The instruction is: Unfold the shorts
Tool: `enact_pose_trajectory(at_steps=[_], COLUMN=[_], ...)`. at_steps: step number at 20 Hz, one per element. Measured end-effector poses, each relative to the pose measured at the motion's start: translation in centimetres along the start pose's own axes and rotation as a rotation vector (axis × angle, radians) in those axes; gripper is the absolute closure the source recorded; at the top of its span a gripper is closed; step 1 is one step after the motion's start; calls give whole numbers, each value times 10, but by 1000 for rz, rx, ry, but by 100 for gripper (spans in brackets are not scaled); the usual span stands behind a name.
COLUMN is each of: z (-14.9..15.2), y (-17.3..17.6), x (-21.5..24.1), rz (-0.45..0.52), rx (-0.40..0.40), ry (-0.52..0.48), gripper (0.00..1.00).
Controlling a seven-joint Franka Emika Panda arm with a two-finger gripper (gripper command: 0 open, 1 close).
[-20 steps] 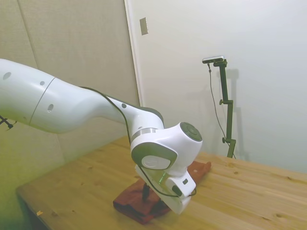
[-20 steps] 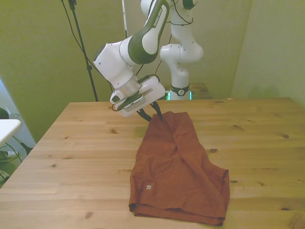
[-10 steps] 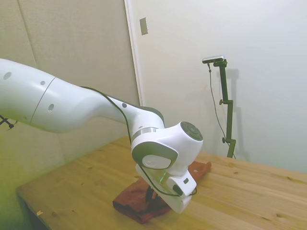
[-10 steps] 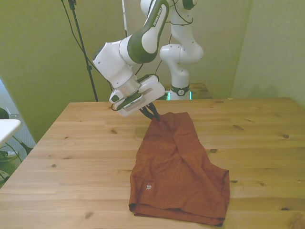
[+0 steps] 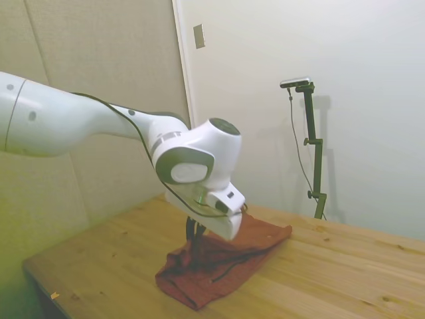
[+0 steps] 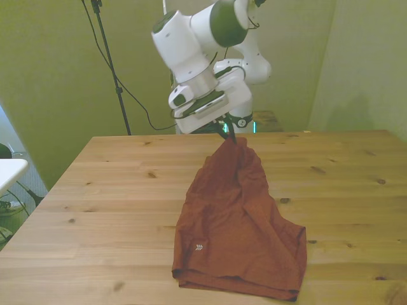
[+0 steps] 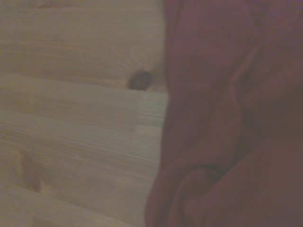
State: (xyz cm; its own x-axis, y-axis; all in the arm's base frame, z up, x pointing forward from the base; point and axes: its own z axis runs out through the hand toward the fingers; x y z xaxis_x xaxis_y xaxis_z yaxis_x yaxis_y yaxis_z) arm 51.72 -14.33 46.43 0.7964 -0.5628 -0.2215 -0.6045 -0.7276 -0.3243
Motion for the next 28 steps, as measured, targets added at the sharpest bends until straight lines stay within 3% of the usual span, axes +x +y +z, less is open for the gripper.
enact_pose_trajectory(at_steps=[4, 5, 14, 20, 24, 28], z=[9, 14, 65, 76, 68, 37], y=[-58, -68, -128, -145, -148, -145], x=[-23, -28, -82, -101, -96, -46], rz=[-74, -92, -283, -326, -220, -50], rx=[-67, -84, -237, -251, -216, -151], ry=[11, 9, -2, -6, 39, 138], gripper=[100, 0, 0, 0, 0, 0])
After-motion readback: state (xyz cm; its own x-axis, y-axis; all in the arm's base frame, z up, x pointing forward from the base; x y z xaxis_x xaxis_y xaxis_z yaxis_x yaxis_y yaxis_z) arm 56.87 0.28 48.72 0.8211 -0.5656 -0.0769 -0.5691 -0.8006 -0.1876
